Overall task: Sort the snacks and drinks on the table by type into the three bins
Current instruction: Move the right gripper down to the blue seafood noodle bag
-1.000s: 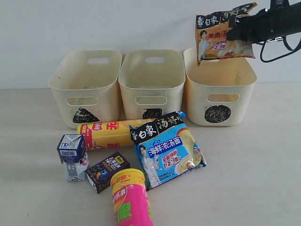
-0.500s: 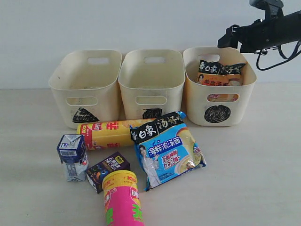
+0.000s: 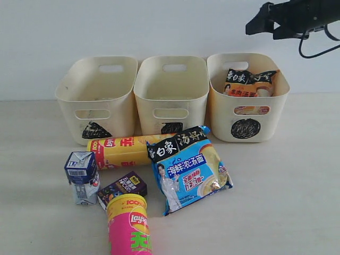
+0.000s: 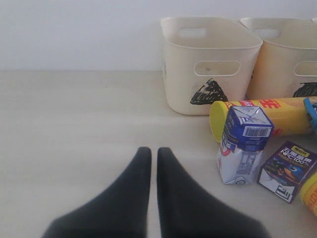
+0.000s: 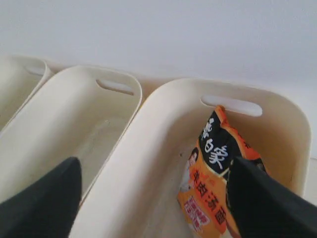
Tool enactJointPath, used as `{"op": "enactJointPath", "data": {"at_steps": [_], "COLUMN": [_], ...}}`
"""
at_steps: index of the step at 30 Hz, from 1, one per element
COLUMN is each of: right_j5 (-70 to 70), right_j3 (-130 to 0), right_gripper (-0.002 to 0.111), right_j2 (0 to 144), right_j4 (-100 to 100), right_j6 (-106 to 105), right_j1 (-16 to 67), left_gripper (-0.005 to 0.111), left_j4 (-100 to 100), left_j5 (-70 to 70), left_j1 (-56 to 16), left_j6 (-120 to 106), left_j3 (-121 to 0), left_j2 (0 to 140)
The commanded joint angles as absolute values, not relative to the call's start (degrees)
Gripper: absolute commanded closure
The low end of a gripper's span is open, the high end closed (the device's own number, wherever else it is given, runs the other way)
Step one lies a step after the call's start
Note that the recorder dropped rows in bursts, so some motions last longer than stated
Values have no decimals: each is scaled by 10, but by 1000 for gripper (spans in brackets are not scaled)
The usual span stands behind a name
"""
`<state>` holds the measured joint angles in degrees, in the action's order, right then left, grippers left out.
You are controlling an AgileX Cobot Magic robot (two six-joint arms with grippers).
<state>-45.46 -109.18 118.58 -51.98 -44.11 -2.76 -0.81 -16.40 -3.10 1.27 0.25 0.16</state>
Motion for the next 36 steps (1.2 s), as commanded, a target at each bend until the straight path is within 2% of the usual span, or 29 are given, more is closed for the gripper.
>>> {"op": "enactJointPath", "data": {"at_steps": [1, 3, 4, 5, 16, 21, 30, 36], "right_j5": [-509, -538, -560, -568, -700, -700, -682, -678], "right_j3": [-1095, -1095, -1095, -1095, -1095, -1093, -900, -775], "right_gripper": [67, 90, 105, 108, 109, 109, 109, 109], "right_j2": [1171, 1171, 1171, 1171, 1156, 1151, 1047, 1036], "right_j4": [-424, -399, -391, -389, -385, -387, -457, -489], "right_j6": [-372, -354, -350, -348, -331, -331, -453, -523], "right_j1": [-28, -28, -28, -28, -28, -28, -28, -28], "left_gripper": [102, 102, 102, 102, 102, 102, 102, 102], "left_j4": [-5, -5, -5, -5, -5, -5, -5, -5], "left_j5": [-163, -163, -163, -163, -163, -163, -163, -163], "left_j1": [-29, -29, -29, -29, -29, -29, -29, -29], "left_j6": [17, 17, 17, 17, 17, 17, 17, 17], "left_j3": [0, 0, 0, 0, 0, 0, 0, 0], "left_j2": [0, 0, 0, 0, 0, 0, 0, 0]}}
